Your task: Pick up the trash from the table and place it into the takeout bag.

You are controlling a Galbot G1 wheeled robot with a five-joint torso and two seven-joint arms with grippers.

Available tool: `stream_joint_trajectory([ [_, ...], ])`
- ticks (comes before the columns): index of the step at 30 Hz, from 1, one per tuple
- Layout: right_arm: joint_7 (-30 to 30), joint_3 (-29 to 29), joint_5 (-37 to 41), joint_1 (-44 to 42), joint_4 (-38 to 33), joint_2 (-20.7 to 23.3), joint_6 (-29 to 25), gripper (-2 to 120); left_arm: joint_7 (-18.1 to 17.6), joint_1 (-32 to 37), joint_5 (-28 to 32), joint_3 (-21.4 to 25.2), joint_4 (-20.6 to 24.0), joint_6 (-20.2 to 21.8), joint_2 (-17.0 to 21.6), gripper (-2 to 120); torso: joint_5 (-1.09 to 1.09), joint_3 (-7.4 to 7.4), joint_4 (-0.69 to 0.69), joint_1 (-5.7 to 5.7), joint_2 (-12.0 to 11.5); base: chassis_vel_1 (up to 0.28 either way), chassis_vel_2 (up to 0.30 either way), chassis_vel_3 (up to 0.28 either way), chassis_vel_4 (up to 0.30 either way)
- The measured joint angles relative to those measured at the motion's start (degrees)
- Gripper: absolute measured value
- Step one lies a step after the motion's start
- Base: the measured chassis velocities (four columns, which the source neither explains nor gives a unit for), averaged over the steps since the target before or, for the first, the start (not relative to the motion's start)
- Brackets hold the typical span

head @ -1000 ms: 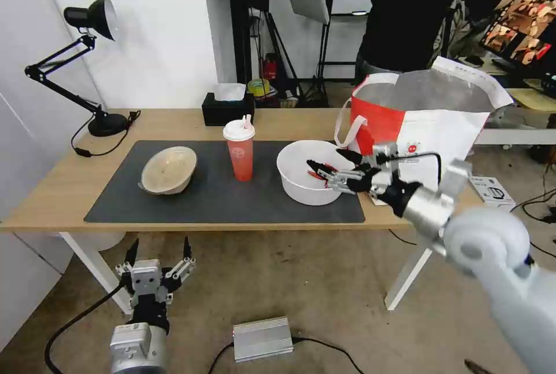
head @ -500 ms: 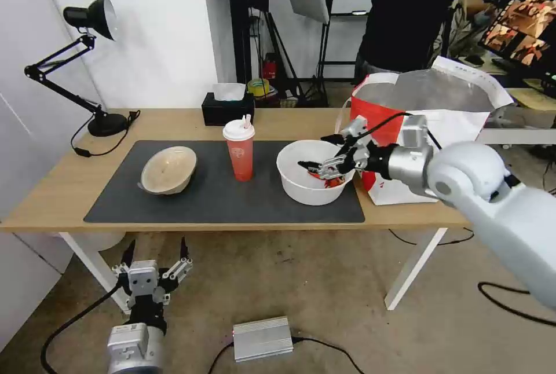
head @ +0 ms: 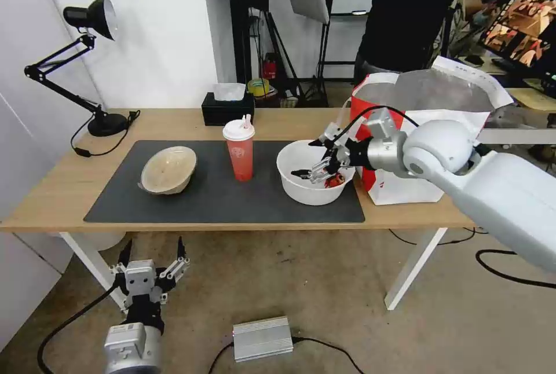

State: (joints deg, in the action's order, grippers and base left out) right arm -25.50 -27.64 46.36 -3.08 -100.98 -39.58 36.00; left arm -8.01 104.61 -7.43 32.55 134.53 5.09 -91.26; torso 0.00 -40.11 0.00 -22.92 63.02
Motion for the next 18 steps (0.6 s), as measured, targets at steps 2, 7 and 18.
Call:
stream_joint_trajectory([
  [2, 1.54, -1.57, 1.33, 1.41, 0.84, -0.72, 1.55, 100, 0.0, -0.05, 0.01, -0.06, -0.01, 0.0, 0.01, 100, 0.0, 0.0, 0.0, 0.0, 0.0, 0.0, 0.0, 0.0, 0.0],
  [7, 2.74, -2.72, 1.92, 2.31, 2.04, -1.66, 2.99, 100, 0.0, -0.09, 0.03, -0.07, -0.08, 0.0, 0.01, 100, 0.0, 0.0, 0.0, 0.0, 0.0, 0.0, 0.0, 0.0, 0.0],
  [18, 5.88, -2.96, 3.39, 0.67, 1.69, -2.47, 5.4, 100, 0.0, -0.08, 0.05, -0.03, -0.11, 0.0, 0.02, 100, 0.0, 0.01, 0.0, 0.0, 0.0, 0.0, 0.0, 0.0, 0.0],
])
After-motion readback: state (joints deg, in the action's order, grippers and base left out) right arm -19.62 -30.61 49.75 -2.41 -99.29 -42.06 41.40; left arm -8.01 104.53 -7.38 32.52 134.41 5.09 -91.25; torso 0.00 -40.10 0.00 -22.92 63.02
